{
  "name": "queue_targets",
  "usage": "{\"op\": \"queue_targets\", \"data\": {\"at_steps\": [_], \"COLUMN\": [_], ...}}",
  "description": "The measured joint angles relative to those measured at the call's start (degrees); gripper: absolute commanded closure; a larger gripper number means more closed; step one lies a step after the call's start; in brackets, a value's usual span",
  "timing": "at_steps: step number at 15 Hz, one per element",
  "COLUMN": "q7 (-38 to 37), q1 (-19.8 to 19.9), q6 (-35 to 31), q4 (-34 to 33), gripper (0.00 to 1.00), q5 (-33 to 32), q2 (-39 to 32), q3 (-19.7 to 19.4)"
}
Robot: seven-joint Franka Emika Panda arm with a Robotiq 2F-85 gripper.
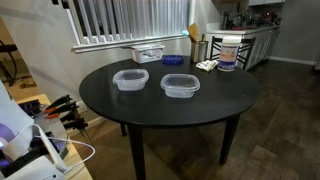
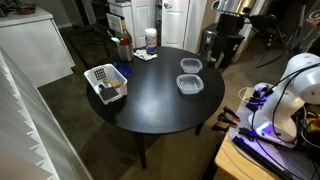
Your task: Put the right bowl in the left bowl
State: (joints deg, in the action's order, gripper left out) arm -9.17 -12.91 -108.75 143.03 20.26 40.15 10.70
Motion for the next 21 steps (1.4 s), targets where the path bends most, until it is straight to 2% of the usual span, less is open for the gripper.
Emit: {"op": "queue_targets", "data": {"at_steps": [5,11,17,21], "q7": [0.0,0.0,-0.2,-0.2], "q1": [6.3,10.7,12.2,12.4], "q6": [-6.7,-15.7,-23.6,-26.0], "q4": [-2.2,-2.4,-2.4,-2.5], "gripper": [0.00,0.00,0.00,0.00], "q5": [-0.2,-0.3,-0.3,-0.7], "q2": [-3.2,-10.8,-19.2,-21.9], "q3": [-2.9,-5.5,-8.5,-9.1]}}
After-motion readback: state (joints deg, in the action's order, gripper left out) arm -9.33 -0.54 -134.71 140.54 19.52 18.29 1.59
